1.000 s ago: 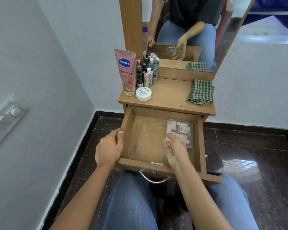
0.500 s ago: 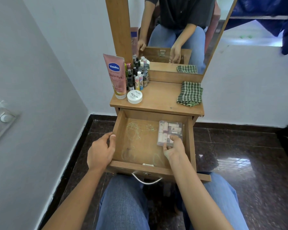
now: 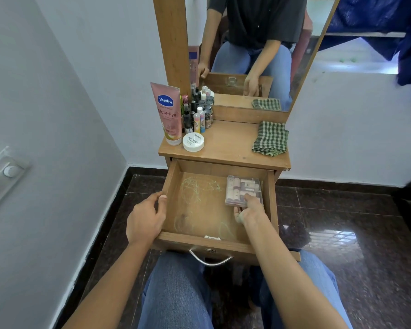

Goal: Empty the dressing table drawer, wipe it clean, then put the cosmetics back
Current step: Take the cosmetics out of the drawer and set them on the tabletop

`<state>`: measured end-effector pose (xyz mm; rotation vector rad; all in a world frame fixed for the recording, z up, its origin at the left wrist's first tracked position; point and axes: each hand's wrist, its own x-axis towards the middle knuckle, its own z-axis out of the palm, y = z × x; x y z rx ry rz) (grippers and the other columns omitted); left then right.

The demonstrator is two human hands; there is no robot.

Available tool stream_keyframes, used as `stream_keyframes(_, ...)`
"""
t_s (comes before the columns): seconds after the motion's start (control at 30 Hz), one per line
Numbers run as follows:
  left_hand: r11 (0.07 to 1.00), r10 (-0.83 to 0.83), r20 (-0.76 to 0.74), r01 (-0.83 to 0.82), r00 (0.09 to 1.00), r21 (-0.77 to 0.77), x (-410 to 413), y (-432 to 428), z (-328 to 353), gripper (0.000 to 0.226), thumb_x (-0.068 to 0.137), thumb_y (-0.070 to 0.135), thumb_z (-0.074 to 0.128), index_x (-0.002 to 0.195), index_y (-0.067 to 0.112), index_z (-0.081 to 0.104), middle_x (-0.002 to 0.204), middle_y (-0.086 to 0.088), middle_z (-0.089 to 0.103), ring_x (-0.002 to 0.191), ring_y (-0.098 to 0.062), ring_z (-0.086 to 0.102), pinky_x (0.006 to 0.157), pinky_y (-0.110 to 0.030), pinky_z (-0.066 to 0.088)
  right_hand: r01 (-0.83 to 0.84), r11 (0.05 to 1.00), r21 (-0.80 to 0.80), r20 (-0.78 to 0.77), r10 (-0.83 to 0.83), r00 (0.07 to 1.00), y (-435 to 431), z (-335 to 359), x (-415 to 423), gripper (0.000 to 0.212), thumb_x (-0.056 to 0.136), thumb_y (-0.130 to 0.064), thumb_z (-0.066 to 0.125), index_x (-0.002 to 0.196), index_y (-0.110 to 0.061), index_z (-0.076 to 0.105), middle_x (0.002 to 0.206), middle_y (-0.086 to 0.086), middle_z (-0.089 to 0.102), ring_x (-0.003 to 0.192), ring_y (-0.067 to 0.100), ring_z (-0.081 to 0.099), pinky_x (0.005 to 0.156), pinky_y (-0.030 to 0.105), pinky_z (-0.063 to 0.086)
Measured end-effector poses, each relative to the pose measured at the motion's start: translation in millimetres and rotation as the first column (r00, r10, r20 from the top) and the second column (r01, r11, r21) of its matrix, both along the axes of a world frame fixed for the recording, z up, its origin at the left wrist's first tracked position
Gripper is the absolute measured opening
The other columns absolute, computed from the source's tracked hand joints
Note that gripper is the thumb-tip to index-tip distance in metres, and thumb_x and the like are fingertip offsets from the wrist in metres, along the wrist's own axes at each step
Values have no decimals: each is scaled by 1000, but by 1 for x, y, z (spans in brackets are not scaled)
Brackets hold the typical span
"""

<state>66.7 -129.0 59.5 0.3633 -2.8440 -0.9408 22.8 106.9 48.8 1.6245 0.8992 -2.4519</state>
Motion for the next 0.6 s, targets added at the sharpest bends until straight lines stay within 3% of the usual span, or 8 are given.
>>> stream_keyframes(0.13, 1000, 4, -5, -4, 1000, 11, 1, 0, 1, 37, 99, 43, 40, 124, 29, 63, 67, 13, 59, 71, -11, 59, 64, -29, 44, -27, 999, -19, -79, 25, 997, -4, 20, 19, 37, 88, -5, 63, 124, -9, 54, 89, 8, 59, 79, 18, 55, 71, 28, 48)
stream_keyframes(0.27, 1000, -1, -11, 1, 1000, 9, 0, -1, -1, 38, 99, 44, 39, 124, 29, 63, 66, 13, 59, 68, -10, 59, 61, -28, 43, -60, 998, -8, -210, 57, 976, -23, 49, 55, 19, 86, -4, 65, 100, -14, 56, 99, 10, 66, 88, 22, 63, 80, 31, 52)
stream_keyframes(0.37, 1000, 5, -9, -5, 1000, 4, 0, -1, -1, 36, 99, 44, 40, 124, 29, 63, 65, 12, 59, 67, -9, 57, 59, -28, 42, -41, 999, -8, -319, 37, 947, -33, 68, 49, 20, 86, -6, 67, 101, -14, 57, 100, 9, 69, 93, 22, 65, 87, 33, 53)
stream_keyframes(0.5, 1000, 0, -12, 1, 1000, 11, 1, 0, 1, 37, 99, 43, 41, 125, 28, 62, 65, 12, 57, 67, -10, 58, 60, -28, 43, -2, 1000, 11, -358, 6, 934, -29, 78, 8, 30, 86, -7, 67, 113, -10, 55, 106, 11, 67, 96, 22, 65, 80, 29, 55)
stream_keyframes(0.6, 1000, 4, -16, -4, 1000, 12, 1, -1, 1, 37, 99, 43, 42, 125, 27, 63, 66, 10, 54, 69, -13, 58, 61, -28, 43, -15, 999, 44, -345, 29, 938, -26, 79, -25, 20, 86, -6, 68, 101, -11, 56, 109, 12, 65, 89, 21, 64, 76, 29, 55)
